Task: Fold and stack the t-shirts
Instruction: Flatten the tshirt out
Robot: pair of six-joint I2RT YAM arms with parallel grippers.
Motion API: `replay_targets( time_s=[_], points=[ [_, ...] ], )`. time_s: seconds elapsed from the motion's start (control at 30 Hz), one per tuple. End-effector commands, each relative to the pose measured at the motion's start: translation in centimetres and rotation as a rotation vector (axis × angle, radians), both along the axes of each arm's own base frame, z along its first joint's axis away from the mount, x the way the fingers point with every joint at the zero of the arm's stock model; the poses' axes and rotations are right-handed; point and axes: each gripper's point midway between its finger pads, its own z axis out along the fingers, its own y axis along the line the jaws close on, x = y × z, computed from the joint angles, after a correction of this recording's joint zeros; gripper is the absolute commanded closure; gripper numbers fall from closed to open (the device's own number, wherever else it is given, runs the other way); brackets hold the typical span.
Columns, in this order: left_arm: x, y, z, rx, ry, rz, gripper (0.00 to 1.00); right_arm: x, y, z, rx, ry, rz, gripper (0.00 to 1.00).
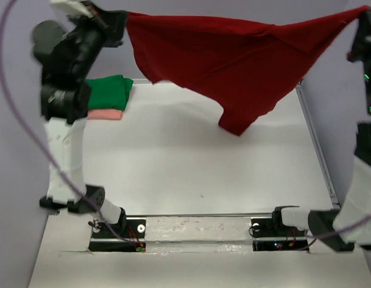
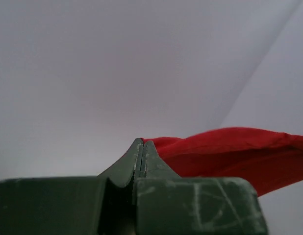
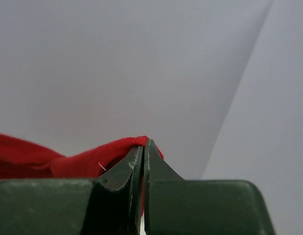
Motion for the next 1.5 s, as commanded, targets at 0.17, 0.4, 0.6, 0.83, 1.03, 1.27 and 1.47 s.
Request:
replay_targets(
  time_s=[0.17,0.4,0.6,0.83,1.03,1.27,1.47],
  points=[
    [-29.3,4.7,15.1,0.004,-0.626,-0.039,1.0,-20.6,2.6,8.1,-0.012,-0.389,0.186,1.0],
    [-35.8,5.8,16.3,-0.012,-0.75,-0.04,1.0,-25.5,3.2,8.8,-0.027,-0.468,0.23,1.0],
    [-26.6,5.8,13.3,-0.029,-0.559,0.043,1.0,-18.9,2.8,7.8,-0.021,-0.375,0.191,1.0],
    [-6.5,5.1,2.4,0.004,-0.168,0.187,1.0,1.1,2.1,2.4,-0.069,-0.106,0.1,1.0],
    [7.5,4.4,-10.1,0.081,0.055,0.24,1.0,17.7,2.4,-7.8,-0.076,0.134,0.088,1.0],
    [19.5,6.1,-21.9,0.088,0.25,0.27,1.0,27.7,1.8,-17.3,-0.122,0.276,0.071,1.0],
    [25.8,7.5,-29.4,0.102,0.338,0.25,1.0,32.8,-0.5,-23.8,-0.11,0.339,0.032,1.0]
  ],
)
